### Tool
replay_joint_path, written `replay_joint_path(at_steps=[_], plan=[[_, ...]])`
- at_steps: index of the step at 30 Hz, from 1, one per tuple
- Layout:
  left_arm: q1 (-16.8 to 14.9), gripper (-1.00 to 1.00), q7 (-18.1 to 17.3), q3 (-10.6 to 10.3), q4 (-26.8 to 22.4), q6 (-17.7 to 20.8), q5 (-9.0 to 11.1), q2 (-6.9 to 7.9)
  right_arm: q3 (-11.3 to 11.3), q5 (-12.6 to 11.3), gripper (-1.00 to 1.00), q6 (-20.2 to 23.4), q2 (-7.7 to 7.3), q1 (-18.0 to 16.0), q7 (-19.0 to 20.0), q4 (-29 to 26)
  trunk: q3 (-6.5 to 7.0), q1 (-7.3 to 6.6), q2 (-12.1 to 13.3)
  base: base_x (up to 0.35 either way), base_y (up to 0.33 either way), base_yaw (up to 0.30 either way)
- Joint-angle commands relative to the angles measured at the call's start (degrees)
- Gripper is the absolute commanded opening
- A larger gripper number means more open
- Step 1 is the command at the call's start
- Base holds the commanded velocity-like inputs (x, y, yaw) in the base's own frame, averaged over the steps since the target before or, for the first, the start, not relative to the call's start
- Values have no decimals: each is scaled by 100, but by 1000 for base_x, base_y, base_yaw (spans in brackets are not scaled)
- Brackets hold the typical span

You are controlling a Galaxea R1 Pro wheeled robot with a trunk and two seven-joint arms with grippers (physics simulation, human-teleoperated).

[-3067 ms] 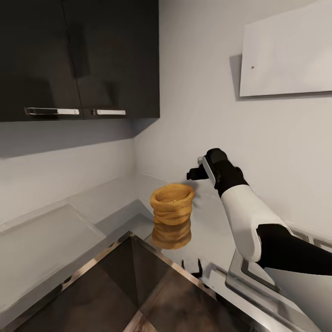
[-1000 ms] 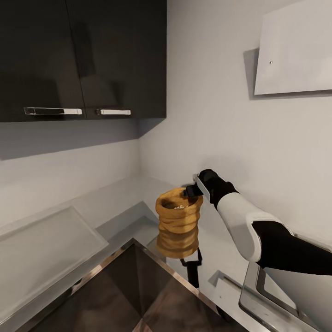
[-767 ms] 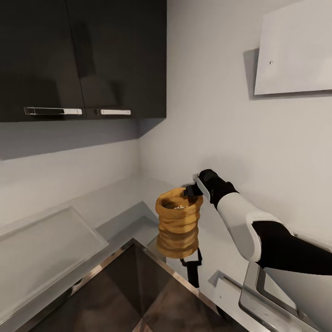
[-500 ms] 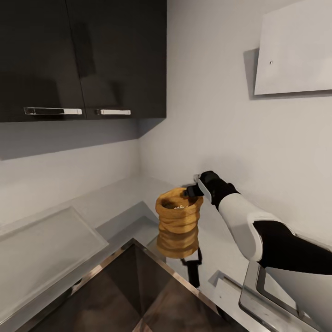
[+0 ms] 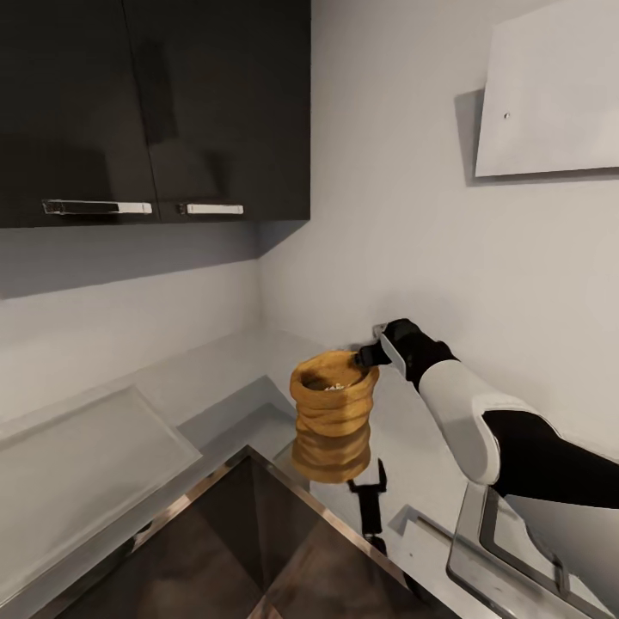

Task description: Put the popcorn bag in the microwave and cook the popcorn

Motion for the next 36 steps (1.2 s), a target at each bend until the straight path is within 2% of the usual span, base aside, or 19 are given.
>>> replay_joint_path(at_steps=[1,10,17,27,32,36], plan=[[-2,100,4,36,-5,-11,-1,-1,-35,56,100,29,5,-2,20,-9,-7,1,-4,122,0,0],[-4,100,3,36,-5,-3,1,4,-21,50,100,32,82,-2,11,27,-7,1,-4,55,0,0],[-4,100,4,36,-5,-7,2,4,-21,50,100,-269,71,-2,10,393,-7,1,-4,116,0,0],[-2,100,10,36,-5,-2,4,-1,-21,69,100,-335,27,-2,11,612,-7,1,-4,5,0,0],[-3,100,2,36,-12,-11,14,12,-154,15,100,-250,94,-5,-68,488,-7,1,-4,0,0,0],[-3,100,-3,36,-13,-11,13,15,-141,19,100,-379,110,-7,-141,359,-7,1,-4,0,0,0]])
